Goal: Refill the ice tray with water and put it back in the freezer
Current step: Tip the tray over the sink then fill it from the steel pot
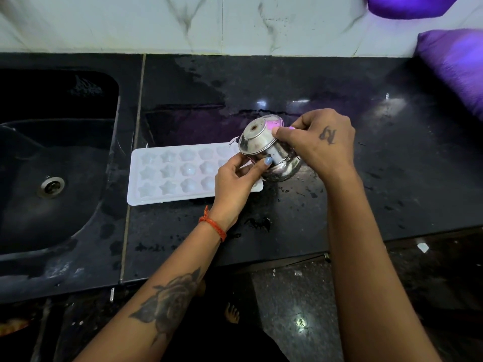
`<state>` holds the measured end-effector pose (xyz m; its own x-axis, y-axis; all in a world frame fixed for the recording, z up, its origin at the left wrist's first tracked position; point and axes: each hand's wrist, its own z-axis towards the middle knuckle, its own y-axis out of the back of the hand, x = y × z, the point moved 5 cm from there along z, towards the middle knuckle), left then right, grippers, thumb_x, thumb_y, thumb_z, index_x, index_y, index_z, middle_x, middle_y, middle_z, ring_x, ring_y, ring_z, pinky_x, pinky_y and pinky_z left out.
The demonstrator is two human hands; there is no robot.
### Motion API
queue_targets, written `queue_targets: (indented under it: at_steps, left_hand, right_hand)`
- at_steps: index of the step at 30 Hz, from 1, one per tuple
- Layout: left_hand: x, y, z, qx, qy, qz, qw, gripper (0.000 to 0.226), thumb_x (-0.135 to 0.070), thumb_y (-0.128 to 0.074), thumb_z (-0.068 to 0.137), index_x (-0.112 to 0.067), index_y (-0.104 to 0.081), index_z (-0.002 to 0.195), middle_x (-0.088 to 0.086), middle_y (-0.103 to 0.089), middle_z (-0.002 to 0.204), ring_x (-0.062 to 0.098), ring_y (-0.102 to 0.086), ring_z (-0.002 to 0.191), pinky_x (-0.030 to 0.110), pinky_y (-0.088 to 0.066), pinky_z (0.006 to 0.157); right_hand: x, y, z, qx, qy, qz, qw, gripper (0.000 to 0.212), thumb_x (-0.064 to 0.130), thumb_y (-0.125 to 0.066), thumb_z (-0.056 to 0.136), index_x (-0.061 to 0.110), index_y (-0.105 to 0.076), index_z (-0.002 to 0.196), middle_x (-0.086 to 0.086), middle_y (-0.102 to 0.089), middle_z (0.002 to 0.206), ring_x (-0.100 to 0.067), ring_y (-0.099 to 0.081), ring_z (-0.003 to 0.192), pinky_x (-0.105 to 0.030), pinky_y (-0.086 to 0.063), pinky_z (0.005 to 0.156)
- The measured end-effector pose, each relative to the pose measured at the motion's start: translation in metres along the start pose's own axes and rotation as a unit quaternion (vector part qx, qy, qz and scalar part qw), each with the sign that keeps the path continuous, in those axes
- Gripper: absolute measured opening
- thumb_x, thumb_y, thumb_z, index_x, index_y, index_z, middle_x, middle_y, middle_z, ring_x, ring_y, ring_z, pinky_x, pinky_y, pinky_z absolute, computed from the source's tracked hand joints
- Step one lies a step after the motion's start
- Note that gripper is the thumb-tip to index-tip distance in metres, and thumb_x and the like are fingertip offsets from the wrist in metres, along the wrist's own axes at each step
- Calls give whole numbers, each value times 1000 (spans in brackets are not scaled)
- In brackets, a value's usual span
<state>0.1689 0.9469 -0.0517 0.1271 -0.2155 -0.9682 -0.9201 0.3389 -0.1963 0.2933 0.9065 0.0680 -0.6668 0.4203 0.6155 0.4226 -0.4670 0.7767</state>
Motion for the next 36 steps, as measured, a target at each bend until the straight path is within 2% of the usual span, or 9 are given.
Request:
queue_targets:
  at_steps: [3,5,8,12,17,23,29,36]
  left_hand:
    - [-1,1,1,-6,-5,4,1000,32,-20,-75,78,-11,-67,107,-5,-72,95,8,-68,87,32,-54,82]
    - [-2,2,1,-13,-7,9,1000,40,-27,-78,72,-14,-68,109,-5,-73,99,12,-69,94,36,-54,87]
    - [-4,2,3,-24,-14,21,999,50,-35,-78,64,-18,-68,111,-4,-73,103,15,-68,100,35,-53,89]
    - [-4,0,5,-20,-16,36,999,49,-34,-79,65,-20,-68,111,-2,-72,105,17,-66,103,35,-52,88]
    - [-4,-7,6,3,-7,23,1000,65,-44,-79,58,-16,-66,115,-2,-71,109,16,-65,106,41,-50,97]
    - [4,-15,6,32,21,-3,999,40,-15,-75,77,-6,-64,115,2,-72,104,15,-68,99,40,-51,96]
    - [11,-19,8,42,31,-9,999,50,-28,-75,70,-8,-64,115,3,-72,107,18,-67,102,44,-50,97]
    - [15,-22,10,44,38,-12,998,44,-23,-75,74,-6,-64,113,4,-72,105,20,-67,103,44,-49,98]
  right_hand:
    - [-5,-1,0,1,-15,21,1000,28,37,-71,74,10,-69,66,-2,-68,65,-19,-65,69,-26,-46,61]
    - [-10,-3,0,8,-28,49,998,28,38,-72,73,11,-68,66,2,-66,61,-18,-65,68,-31,-52,66]
    - [-21,-6,2,15,-57,99,993,30,41,-74,68,13,-68,62,4,-65,56,-18,-67,65,-42,-57,74]
    - [-29,-8,2,8,-81,125,989,32,43,-75,64,13,-68,62,8,-64,51,-18,-66,63,-47,-57,71]
    - [-29,-1,1,-8,-70,100,992,26,42,-74,69,17,-69,63,5,-66,56,-15,-67,64,-41,-57,73]
    - [-26,5,1,-11,-57,49,997,26,39,-71,73,14,-70,68,1,-68,63,-17,-66,69,-33,-55,70]
    - [-26,5,3,-15,-49,23,998,25,39,-71,74,14,-70,70,-1,-69,68,-16,-66,72,-29,-50,67]
    - [-29,6,6,-19,-48,13,999,23,37,-70,74,14,-70,70,-2,-70,69,-16,-65,72,-22,-45,60]
